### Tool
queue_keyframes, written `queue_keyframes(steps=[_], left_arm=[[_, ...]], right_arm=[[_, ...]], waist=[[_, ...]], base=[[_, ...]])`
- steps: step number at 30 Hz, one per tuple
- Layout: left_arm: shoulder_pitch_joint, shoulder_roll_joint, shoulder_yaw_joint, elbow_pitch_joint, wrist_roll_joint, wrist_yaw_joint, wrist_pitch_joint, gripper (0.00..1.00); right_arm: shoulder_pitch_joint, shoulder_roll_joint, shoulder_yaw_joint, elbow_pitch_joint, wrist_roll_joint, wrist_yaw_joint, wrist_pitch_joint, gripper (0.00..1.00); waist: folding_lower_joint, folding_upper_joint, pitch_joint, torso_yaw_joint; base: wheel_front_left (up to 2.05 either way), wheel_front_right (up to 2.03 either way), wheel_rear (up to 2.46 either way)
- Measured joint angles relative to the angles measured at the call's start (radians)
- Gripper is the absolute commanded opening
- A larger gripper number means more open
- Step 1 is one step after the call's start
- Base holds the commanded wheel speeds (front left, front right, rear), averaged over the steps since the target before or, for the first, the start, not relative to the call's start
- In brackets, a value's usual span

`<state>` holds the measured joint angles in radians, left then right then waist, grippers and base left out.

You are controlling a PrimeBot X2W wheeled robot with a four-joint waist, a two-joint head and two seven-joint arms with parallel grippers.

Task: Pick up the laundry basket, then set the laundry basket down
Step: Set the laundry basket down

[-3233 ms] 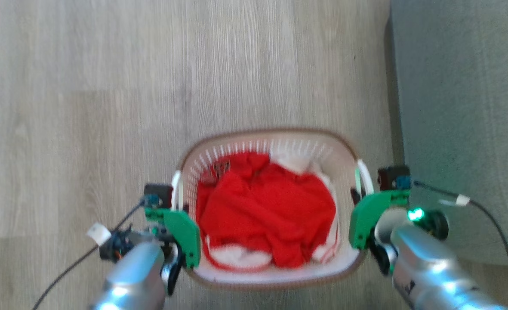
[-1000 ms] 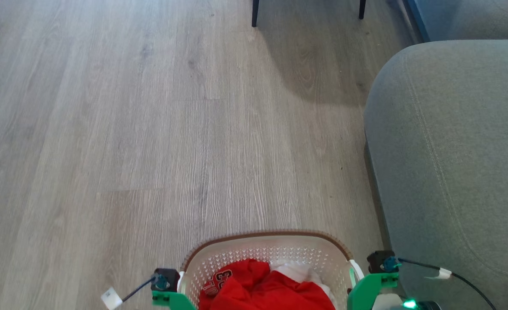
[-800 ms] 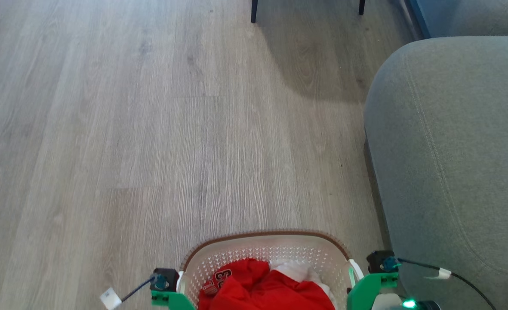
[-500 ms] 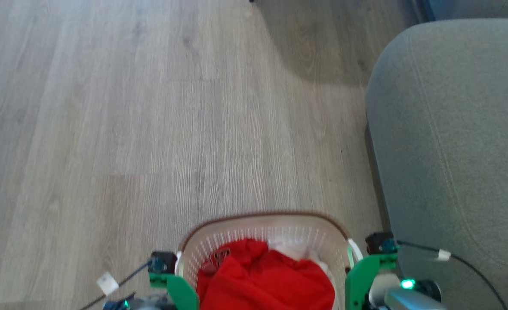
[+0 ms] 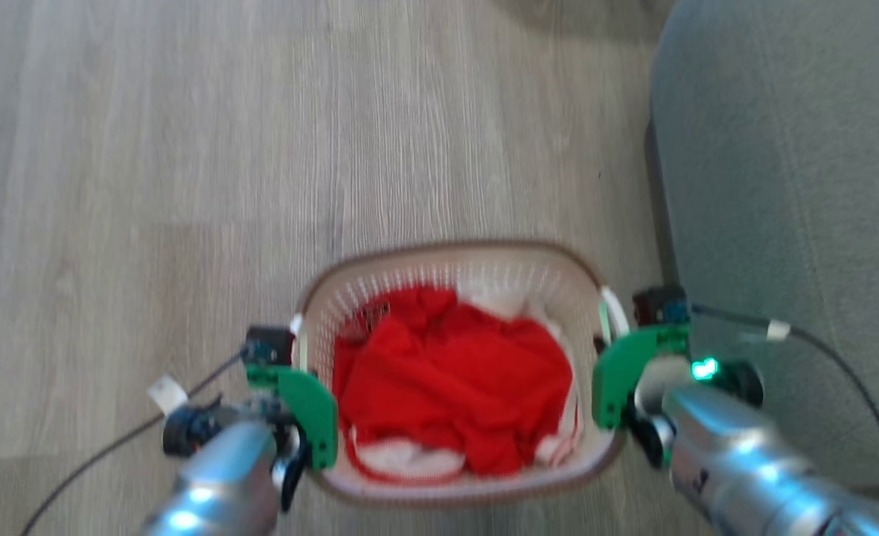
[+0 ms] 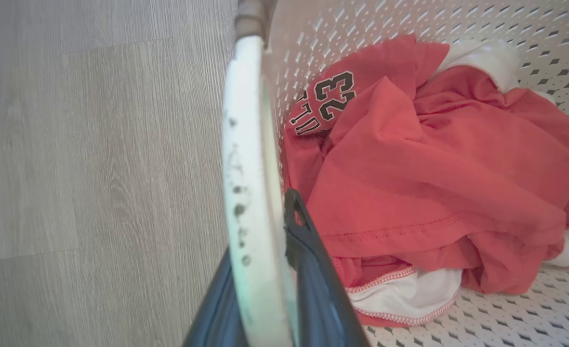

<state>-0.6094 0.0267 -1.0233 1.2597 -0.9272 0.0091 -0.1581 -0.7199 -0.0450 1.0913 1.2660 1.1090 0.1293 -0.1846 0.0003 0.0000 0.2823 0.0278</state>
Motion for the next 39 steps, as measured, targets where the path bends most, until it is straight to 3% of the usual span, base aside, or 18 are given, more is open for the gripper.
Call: queue_keyframes(steps=[16, 30, 39], left_arm=[[-0.304, 0.0, 0.006, 0.015, 0.021, 0.01, -0.067, 0.0], [-0.458, 0.0, 0.018, 0.02, 0.039, 0.018, -0.082, 0.0], [-0.467, 0.0, 0.019, 0.02, 0.039, 0.019, -0.09, 0.0]], right_arm=[[-0.305, -0.007, -0.069, 0.033, -0.044, 0.0, -0.051, 0.0], [-0.427, -0.016, -0.207, 0.033, -0.194, 0.0, -0.061, 0.0], [-0.43, -0.015, -0.28, 0.033, -0.28, 0.0, -0.063, 0.0]], waist=[[0.0, -0.0001, 0.311, 0.012], [0.0, -0.0001, 0.561, 0.008], [-0.0002, -0.0001, 0.617, 0.007]], base=[[0.0, 0.0, 0.0], [0.0, 0.0, 0.0], [0.0, 0.0, 0.0]])
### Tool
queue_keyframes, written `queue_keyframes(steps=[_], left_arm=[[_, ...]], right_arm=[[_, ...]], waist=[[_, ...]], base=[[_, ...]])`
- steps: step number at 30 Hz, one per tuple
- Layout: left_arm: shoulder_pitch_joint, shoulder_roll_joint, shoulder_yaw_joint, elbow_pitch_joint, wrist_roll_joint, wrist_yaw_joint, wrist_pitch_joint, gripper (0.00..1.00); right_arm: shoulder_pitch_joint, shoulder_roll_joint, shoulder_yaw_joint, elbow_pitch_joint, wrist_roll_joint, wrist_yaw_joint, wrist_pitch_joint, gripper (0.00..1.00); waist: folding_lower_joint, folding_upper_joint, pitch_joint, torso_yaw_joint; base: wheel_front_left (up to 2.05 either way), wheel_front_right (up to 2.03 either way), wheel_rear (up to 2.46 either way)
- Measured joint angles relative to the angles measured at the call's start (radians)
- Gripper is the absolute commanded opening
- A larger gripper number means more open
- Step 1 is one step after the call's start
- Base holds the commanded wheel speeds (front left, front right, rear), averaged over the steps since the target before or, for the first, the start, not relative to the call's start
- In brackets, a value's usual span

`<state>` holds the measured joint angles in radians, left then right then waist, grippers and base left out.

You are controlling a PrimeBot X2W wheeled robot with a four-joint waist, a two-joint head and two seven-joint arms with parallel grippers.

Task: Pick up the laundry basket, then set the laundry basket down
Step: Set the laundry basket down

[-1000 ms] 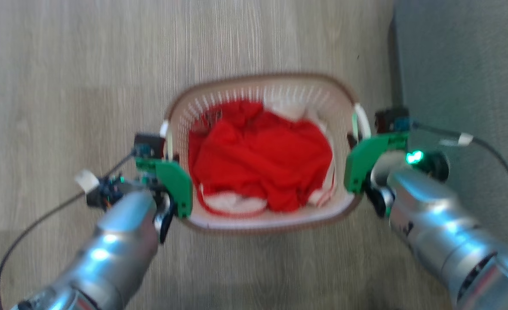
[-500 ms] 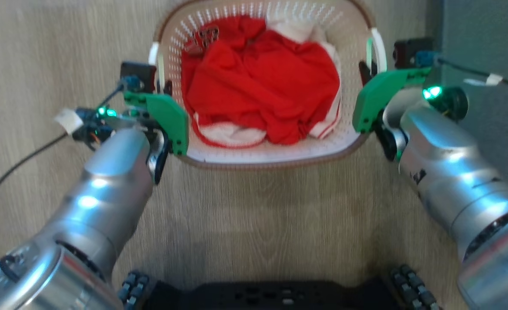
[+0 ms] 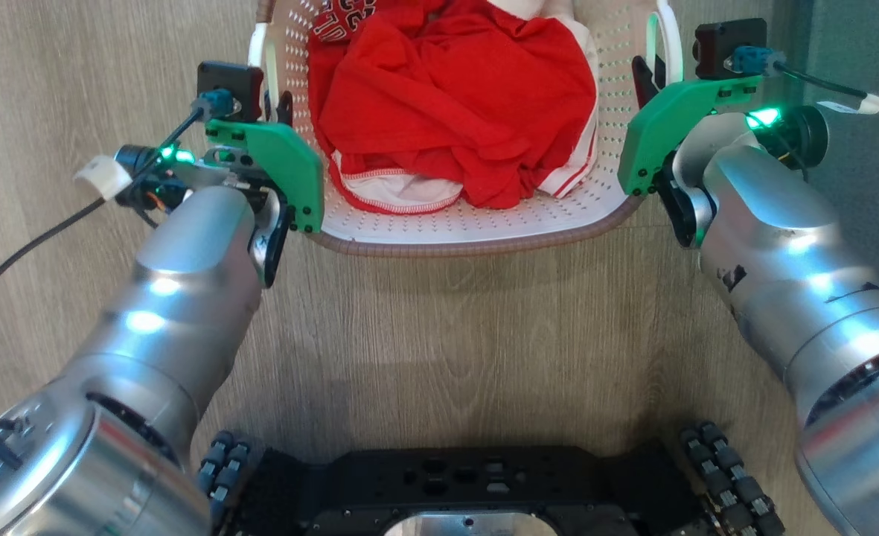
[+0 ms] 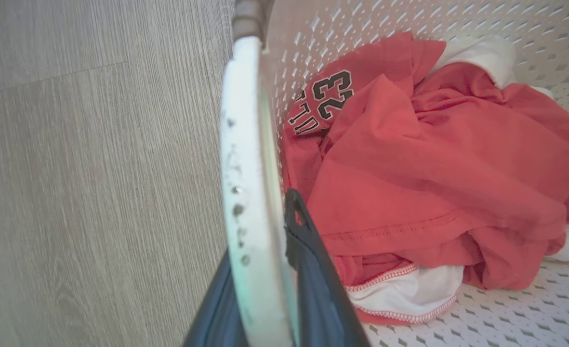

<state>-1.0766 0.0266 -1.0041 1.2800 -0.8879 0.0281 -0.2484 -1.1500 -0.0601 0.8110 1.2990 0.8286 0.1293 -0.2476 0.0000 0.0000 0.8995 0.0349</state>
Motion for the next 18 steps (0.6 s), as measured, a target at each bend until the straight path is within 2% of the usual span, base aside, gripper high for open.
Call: queue_keyframes(steps=[7, 18], left_arm=[[-0.012, -0.001, 0.0, 0.001, 0.0, 0.0, -0.001, 0.0], [-0.016, -0.001, 0.001, 0.001, 0.0, 0.0, -0.004, 0.0]], right_arm=[[0.0, 0.0, -0.065, -0.001, -0.074, 0.0, 0.0, 0.0], [-0.011, 0.001, -0.096, -0.002, -0.108, 0.0, 0.0, 0.0]], waist=[[-0.0001, 0.0, 0.012, 0.003], [0.0, 0.0, 0.031, 0.006]], base=[[0.0, 0.0, 0.0], [0.0, 0.0, 0.0]])
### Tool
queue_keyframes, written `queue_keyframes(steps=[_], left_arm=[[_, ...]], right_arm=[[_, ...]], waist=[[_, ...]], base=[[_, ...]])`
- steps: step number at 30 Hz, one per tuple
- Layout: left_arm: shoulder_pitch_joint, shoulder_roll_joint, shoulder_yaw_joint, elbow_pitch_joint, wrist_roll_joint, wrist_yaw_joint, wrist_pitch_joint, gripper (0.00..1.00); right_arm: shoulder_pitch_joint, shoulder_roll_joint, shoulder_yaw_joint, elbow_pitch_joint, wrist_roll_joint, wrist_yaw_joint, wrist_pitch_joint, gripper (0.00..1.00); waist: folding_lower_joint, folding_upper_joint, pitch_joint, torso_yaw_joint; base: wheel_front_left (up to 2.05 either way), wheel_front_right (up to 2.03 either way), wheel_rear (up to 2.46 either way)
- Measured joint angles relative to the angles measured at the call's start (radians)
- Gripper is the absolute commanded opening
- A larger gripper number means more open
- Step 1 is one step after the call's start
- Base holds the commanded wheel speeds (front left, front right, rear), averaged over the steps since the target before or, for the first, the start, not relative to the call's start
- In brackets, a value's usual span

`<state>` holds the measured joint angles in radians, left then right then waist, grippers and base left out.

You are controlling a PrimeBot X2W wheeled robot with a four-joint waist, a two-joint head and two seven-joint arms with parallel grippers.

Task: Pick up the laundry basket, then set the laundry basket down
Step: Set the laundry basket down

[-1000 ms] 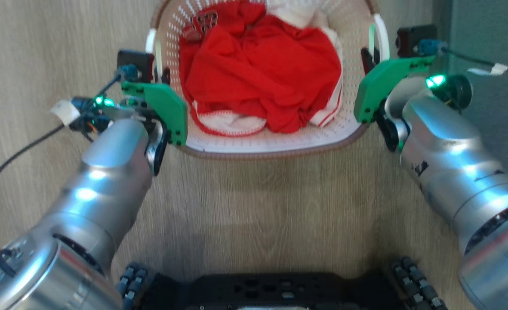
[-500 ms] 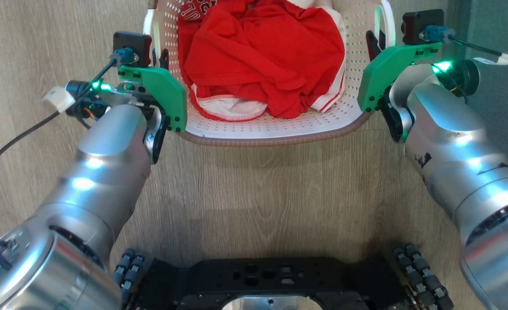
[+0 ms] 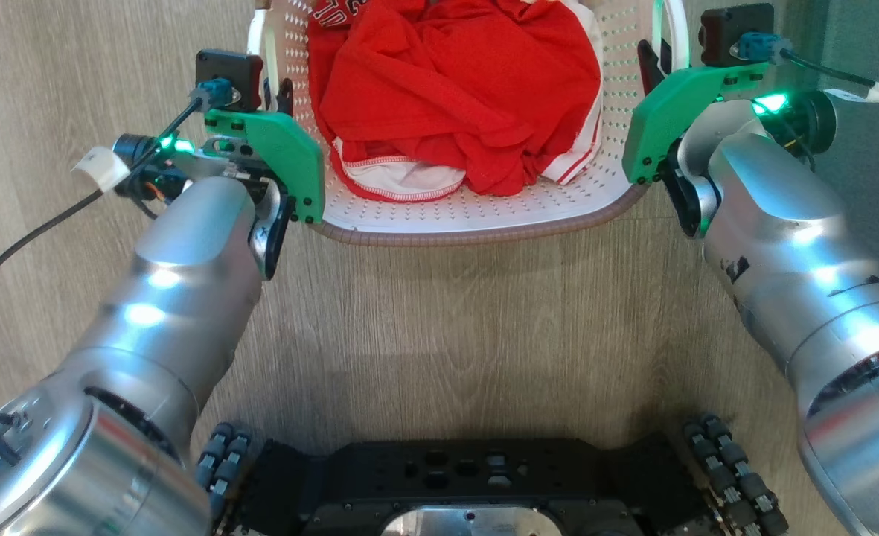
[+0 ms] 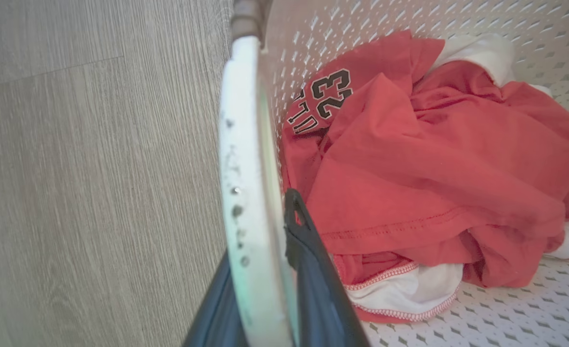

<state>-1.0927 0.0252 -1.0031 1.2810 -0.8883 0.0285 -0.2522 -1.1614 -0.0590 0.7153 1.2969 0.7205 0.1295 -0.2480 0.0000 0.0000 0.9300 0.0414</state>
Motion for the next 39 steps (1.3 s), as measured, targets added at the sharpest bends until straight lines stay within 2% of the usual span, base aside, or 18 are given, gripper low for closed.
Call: queue_keyframes(steps=[6, 7, 9, 10, 12, 13, 15, 29, 35, 39], left_arm=[[-0.003, 0.0, 0.0, 0.001, 0.0, 0.0, 0.0, 0.0], [-0.003, 0.0, 0.0, 0.001, 0.0, 0.002, 0.0, 0.21], [-0.003, 0.0, -0.002, 0.003, 0.0, 0.004, 0.0, 0.29], [-0.002, 0.001, -0.002, 0.004, 0.0, 0.005, 0.0, 0.32], [-0.002, 0.001, 0.001, 0.005, -0.001, 0.009, 0.0, 0.48], [-0.002, 0.001, 0.003, 0.005, -0.003, 0.011, 0.0, 0.61], [-0.002, 0.001, 0.005, 0.006, -0.011, 0.013, 0.0, 1.0], [0.008, 0.018, 0.039, -0.016, -0.021, 0.036, 0.0, 1.0], [0.054, 0.052, 0.1, -0.12, 0.017, 0.065, 0.0, 1.0], [0.13, 0.074, 0.17, -0.221, 0.072, 0.087, 0.0, 1.0]], right_arm=[[0.0, 0.0, -0.003, -0.007, -0.008, 0.0, 0.0, 0.0], [0.001, 0.0, -0.003, -0.009, -0.008, 0.0, 0.0, 0.1], [0.0, -0.001, -0.003, -0.014, -0.009, 0.0, 0.0, 0.25], [0.0, -0.002, -0.003, -0.017, -0.012, 0.0, 0.0, 0.36], [0.0, -0.003, -0.005, -0.018, -0.017, 0.0, 0.0, 0.5], [0.0, -0.004, -0.007, -0.018, -0.017, 0.0, 0.0, 0.69], [0.0, -0.006, -0.009, -0.018, -0.019, 0.0, 0.0, 1.0], [0.001, -0.008, -0.083, -0.062, -0.088, 0.0, 0.0, 1.0], [0.016, -0.008, -0.159, -0.11, -0.152, 0.0, 0.0, 1.0], [0.081, -0.008, -0.217, -0.15, -0.212, 0.0, 0.0, 1.0]], waist=[[0.0, 0.0, 0.002, -0.002], [0.0, 0.0, 0.001, -0.004], [0.0, 0.0, 0.0, -0.005], [0.0, 0.0, 0.0, -0.006], [0.0, 0.0, -0.001, -0.007], [0.0, 0.0, -0.001, -0.007], [0.0, 0.0, -0.002, -0.008], [0.0, 0.0, -0.063, -0.018], [0.0, 0.0, -0.123, -0.024], [-0.0001, 0.0, -0.177, -0.026]], base=[[0.0, 0.0, 0.0], [0.0, 0.0, 0.0], [0.0, 0.0, 0.0], [0.0, 0.0, 0.0], [0.0, 0.0, 0.0], [0.0, 0.0, 0.0], [0.0, 0.0, 0.0], [0.0, 0.0, 0.0], [0.0, 0.0, 0.0], [0.0, 0.0, 0.0]])
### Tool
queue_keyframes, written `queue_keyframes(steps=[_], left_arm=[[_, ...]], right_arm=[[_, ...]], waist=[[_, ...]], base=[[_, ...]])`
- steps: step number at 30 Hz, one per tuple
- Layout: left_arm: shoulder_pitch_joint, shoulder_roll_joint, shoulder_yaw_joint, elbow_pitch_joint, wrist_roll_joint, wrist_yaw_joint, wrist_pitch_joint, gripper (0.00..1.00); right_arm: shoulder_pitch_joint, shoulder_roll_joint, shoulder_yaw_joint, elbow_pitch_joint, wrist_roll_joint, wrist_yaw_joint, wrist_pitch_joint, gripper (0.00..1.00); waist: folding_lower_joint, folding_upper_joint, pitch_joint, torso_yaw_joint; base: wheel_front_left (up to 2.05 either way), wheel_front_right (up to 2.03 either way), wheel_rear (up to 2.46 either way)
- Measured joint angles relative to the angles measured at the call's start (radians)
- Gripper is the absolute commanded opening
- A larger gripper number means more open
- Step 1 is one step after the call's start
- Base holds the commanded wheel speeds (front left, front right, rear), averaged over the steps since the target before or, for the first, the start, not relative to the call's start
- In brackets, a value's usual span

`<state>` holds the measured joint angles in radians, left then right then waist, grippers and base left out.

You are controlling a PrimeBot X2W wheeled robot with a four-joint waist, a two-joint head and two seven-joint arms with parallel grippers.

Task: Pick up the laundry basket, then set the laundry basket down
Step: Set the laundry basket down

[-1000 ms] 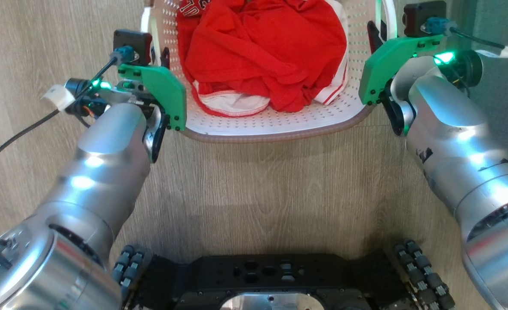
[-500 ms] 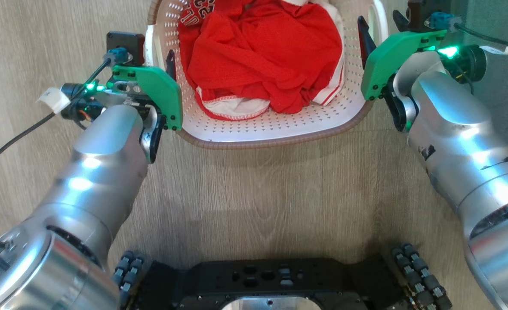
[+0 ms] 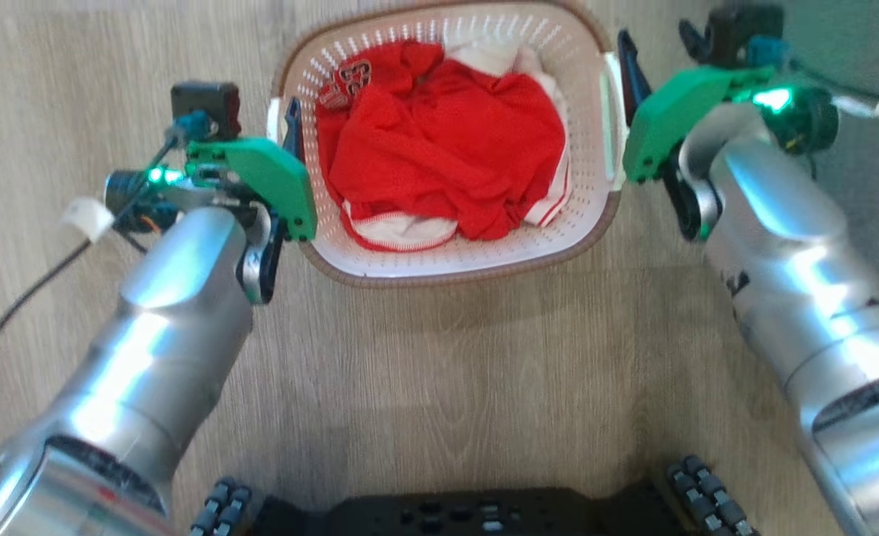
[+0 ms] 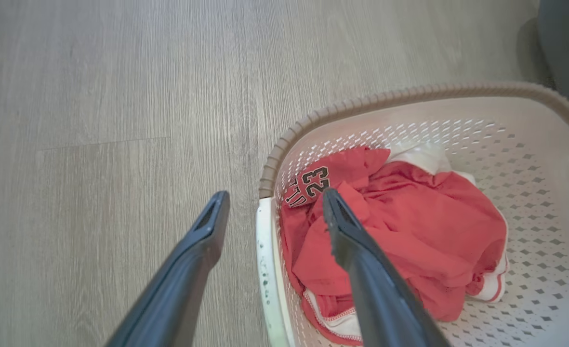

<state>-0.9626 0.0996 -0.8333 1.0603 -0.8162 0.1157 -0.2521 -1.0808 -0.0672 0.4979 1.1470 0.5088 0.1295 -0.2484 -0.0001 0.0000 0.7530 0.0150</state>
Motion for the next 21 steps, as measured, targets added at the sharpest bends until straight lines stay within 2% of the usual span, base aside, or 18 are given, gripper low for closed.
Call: queue_keyframes(steps=[6, 14, 21], left_arm=[[0.144, 0.024, 0.127, -0.148, 0.109, 0.01, 0.0, 1.0], [0.333, 0.027, 0.298, -0.359, 0.269, 0.014, 0.0, 1.0], [0.533, 0.019, 0.433, -0.538, 0.41, -0.011, 0.0, 1.0]], right_arm=[[0.125, 0.0, -0.083, -0.104, -0.072, 0.0, 0.0, 1.0], [0.283, 0.0, -0.163, -0.239, -0.135, 0.0, 0.0, 1.0], [0.456, 0.001, -0.257, -0.379, -0.192, 0.0, 0.0, 1.0]], waist=[[0.0, 0.0, -0.101, -0.004], [0.0, 0.0, -0.239, -0.007], [-0.0001, 0.0001, -0.38, -0.006]], base=[[0.0, 0.0, 0.0], [0.0, 0.0, 0.0], [0.0, 0.0, 0.0]])
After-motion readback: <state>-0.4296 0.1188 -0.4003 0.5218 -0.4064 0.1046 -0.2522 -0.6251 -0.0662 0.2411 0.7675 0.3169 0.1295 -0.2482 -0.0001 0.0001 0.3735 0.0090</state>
